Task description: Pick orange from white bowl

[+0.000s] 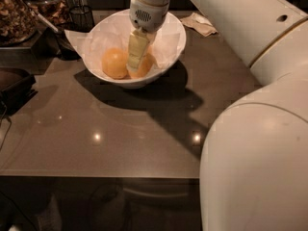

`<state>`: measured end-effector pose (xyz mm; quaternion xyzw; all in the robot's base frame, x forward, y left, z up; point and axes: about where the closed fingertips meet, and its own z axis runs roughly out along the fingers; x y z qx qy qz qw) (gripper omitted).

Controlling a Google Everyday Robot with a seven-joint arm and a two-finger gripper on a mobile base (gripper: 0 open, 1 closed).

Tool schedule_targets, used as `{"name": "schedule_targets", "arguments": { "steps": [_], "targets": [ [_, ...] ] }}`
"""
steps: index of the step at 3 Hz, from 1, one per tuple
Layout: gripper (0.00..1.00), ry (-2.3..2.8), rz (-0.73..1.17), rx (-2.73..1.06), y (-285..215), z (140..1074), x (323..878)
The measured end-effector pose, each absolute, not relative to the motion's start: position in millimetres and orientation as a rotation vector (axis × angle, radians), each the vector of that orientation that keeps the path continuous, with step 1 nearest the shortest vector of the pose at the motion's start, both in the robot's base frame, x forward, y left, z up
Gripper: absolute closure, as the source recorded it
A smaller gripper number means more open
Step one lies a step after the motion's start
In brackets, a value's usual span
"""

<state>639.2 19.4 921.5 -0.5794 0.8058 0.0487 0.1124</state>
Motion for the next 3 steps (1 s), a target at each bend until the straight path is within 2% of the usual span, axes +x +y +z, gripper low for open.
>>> {"name": "schedule_targets", "arguments": {
  "steps": [2,3],
  "targets": [
    [0.25,2.387,0.182,-1.701,22.2,912.4,644.4],
    [0.29,2.406,0.211,-1.697,24.0,904.7,646.6]
  ]
}}
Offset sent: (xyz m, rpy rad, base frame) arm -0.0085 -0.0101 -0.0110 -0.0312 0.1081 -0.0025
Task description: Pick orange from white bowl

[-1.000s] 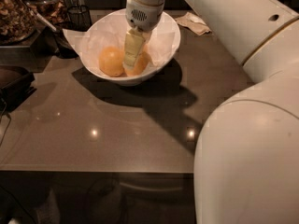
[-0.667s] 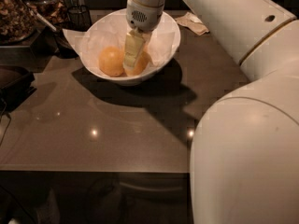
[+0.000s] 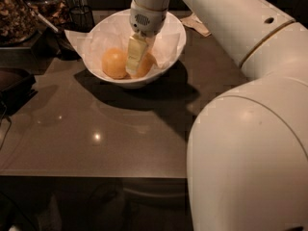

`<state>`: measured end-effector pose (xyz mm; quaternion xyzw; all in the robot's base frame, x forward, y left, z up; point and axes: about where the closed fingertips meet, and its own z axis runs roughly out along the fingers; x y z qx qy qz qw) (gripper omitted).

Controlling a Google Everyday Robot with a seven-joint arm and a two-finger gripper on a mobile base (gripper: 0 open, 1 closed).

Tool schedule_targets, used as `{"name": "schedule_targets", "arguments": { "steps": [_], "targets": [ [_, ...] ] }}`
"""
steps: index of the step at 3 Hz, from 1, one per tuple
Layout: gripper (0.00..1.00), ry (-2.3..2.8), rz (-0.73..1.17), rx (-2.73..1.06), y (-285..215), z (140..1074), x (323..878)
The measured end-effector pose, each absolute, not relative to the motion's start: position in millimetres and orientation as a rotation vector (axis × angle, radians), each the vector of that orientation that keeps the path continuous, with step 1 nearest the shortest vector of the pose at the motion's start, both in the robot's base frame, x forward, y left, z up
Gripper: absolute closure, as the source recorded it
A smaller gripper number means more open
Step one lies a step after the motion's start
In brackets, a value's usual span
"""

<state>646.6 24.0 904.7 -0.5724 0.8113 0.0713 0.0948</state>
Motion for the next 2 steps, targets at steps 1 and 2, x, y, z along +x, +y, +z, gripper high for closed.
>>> {"name": "schedule_targets", "arguments": {
  "steps": [1,2],
  "targets": [
    [0.27,2.426,0.247,-1.699,27.3,894.6,646.2],
    [0.27,2.435,0.259,-1.698,28.2,893.4,646.0]
  ]
}}
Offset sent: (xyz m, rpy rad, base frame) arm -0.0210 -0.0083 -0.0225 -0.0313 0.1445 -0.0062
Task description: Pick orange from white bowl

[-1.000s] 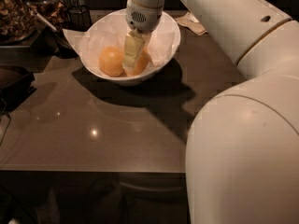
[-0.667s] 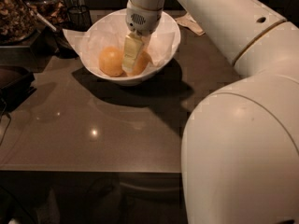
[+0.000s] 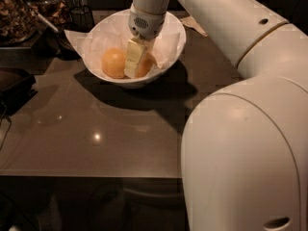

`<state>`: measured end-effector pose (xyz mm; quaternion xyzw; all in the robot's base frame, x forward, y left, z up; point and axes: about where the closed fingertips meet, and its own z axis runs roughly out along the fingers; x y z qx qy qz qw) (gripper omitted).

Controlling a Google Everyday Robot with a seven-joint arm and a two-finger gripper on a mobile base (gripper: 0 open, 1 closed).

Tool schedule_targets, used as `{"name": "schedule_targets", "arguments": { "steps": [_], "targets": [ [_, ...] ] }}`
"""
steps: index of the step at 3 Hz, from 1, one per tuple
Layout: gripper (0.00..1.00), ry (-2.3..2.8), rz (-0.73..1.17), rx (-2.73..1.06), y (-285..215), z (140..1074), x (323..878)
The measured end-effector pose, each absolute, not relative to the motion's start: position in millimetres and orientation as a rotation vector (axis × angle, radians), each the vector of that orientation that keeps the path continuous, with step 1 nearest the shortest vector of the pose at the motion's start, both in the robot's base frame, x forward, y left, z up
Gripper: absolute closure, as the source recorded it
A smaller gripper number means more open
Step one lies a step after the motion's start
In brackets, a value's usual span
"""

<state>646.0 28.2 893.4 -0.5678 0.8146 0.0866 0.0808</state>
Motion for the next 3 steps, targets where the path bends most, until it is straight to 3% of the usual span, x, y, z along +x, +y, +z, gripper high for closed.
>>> {"name": "schedule_targets", "arguments": {
  "steps": [3],
  "targets": [
    [0.26,2.457,0.263,-1.683,24.3,889.6,649.1]
  ]
}}
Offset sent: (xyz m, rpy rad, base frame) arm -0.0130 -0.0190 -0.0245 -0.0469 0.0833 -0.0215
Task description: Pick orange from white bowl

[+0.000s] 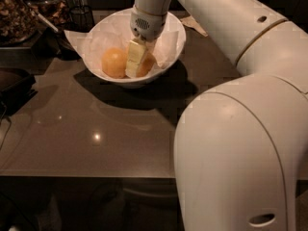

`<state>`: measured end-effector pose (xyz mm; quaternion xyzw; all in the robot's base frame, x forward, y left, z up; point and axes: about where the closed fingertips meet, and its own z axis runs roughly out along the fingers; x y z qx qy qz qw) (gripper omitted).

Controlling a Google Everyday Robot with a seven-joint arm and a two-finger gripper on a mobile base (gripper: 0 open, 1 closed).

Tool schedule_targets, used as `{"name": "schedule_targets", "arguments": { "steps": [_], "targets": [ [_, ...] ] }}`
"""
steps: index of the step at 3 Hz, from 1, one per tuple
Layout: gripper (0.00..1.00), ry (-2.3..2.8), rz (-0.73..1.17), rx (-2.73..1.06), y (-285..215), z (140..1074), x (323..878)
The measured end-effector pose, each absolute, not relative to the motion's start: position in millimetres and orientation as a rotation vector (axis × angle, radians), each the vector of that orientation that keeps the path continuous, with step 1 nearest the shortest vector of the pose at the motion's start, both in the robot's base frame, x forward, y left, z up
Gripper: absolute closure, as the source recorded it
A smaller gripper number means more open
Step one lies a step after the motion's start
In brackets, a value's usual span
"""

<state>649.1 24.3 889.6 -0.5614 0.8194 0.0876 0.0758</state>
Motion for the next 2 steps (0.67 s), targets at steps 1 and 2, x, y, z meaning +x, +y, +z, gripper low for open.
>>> {"name": "schedule_targets", "arguments": {
  "steps": [1,2],
  "targets": [
    [0.26,2.460,0.263,-1.682,21.5,886.4,650.3],
    [0.25,2.459,0.265,-1.686,18.8,881.6,651.5]
  ]
}}
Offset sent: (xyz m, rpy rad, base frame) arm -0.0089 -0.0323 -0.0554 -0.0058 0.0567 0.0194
